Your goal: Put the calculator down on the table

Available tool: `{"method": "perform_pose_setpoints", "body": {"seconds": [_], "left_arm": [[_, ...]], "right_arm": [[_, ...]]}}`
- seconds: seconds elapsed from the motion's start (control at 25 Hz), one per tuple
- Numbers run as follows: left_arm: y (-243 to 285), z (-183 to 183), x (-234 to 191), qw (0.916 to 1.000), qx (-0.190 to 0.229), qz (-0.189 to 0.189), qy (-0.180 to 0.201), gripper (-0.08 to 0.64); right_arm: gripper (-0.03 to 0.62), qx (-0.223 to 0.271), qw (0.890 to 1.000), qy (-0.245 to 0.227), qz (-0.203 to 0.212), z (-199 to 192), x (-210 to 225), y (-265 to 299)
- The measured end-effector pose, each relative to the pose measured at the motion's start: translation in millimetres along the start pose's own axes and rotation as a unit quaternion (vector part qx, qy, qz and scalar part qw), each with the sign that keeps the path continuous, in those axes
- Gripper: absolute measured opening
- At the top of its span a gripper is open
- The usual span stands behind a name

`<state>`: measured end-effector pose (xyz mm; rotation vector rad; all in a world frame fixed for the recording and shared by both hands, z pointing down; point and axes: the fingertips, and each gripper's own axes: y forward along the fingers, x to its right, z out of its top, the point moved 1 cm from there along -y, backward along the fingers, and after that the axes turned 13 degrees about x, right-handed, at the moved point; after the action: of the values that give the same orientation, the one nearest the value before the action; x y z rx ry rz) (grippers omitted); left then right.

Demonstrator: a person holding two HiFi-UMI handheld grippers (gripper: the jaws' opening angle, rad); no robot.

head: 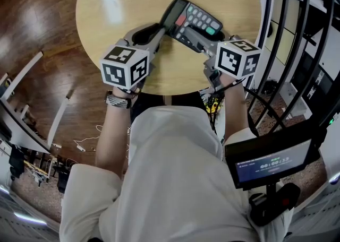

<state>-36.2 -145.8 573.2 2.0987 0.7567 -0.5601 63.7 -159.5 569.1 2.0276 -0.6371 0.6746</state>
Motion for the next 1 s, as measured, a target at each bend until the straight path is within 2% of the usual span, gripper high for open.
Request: {"method": "perform_pose_setpoints", "body": {"seconds": [0.24,0.76,1.0], "left_arm": [[-2.2,2.8,-2.7,0.9999,0.008,-0.002,-0.012,0.071],[-4.0,10.7,-6.6,0.9996,0.005,0.011,0.025,0.066],[-7.4,17.4,-12.5,0.9994,0.012,0.018,0.026,0.066]], "right_arm": [[0.236,-0.002,1.000,0.004,0.000,-0.7,3.7,-4.1],[0.239,-0.003,1.000,0.008,-0.007,-0.9,9.6,-5.9],[0.239,0.002,1.000,0.007,-0.015,1.7,13.4,-8.3]]}}
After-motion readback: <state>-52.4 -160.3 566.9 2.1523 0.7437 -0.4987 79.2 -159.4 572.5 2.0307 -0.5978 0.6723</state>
